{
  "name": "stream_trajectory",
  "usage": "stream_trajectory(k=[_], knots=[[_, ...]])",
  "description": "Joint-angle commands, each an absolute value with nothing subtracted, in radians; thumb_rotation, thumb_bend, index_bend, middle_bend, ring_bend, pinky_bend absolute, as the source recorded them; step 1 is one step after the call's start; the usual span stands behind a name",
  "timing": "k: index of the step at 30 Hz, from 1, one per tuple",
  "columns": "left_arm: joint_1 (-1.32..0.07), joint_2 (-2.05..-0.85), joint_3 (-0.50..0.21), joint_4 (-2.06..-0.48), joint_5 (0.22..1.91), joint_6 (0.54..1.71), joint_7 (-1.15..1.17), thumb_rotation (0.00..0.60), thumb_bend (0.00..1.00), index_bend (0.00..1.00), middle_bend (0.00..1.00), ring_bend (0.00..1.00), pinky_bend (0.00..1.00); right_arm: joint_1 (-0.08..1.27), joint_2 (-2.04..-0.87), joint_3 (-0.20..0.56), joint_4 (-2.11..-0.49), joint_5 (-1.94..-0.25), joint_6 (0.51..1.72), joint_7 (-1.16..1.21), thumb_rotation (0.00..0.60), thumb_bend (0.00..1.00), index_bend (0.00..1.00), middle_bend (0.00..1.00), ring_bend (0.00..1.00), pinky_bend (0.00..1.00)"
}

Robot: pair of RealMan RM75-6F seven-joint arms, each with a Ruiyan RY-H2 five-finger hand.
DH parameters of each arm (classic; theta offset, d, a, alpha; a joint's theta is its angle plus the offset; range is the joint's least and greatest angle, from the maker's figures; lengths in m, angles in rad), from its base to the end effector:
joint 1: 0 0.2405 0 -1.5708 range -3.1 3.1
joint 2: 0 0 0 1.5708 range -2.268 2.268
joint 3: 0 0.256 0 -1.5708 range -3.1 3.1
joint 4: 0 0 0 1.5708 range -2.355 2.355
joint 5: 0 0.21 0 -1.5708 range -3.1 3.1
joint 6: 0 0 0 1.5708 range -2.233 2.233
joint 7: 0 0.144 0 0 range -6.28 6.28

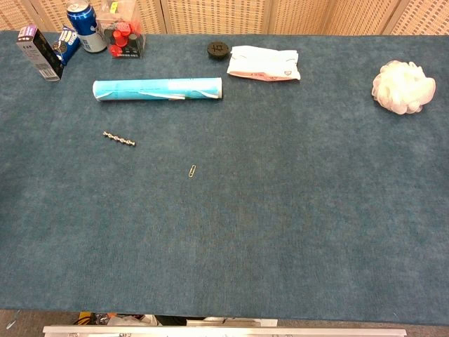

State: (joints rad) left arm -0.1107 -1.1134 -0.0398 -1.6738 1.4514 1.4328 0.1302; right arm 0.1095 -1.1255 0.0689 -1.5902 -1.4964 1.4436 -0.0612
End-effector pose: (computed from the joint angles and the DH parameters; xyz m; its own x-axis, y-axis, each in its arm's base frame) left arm -0.3042 0.1854 0.1491 0.4583 0.0612 0.8867 0.8882 0.0032 -0.4594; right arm -0.3113 -0.1930 0.1566 0.4629 -0.0118 0.8863 -0.8862 -0.0279 0.4625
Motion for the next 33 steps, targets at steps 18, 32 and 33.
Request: stream_trajectory(k=[18, 32, 33], knots=[[-0.272, -1.146, -0.070, -1.549, 1.564, 1.296, -0.047, 0.600, 0.16, 0.27, 0.66, 0.63, 0.70, 0.137, -1.098, 0.108, -1.620, -1.540, 1.490, -0.060, 0.600, 0.22, 0.35, 0.41, 0.34, 0.50], [-0.499, -1.238, -0.096, -1.466, 1.584, 1.050, -0.080, 0.600, 0.18, 0.42, 1.00, 0.97, 0.92, 0.155, -1.086, 0.114, -1.639, -1.516, 1.458, -0.068, 0.600, 0.22, 0.35, 0.41, 0.34, 0.50], [-0.511, -1.250, -0.098, -1.460, 1.577, 1.034, -0.069, 0.600, 0.18, 0.42, 1.00, 0.98, 0.92, 0.154, -1.086, 0.112, -1.639, -1.515, 1.458, -0.067, 0.600, 0.22, 0.35, 0.41, 0.34, 0.50]])
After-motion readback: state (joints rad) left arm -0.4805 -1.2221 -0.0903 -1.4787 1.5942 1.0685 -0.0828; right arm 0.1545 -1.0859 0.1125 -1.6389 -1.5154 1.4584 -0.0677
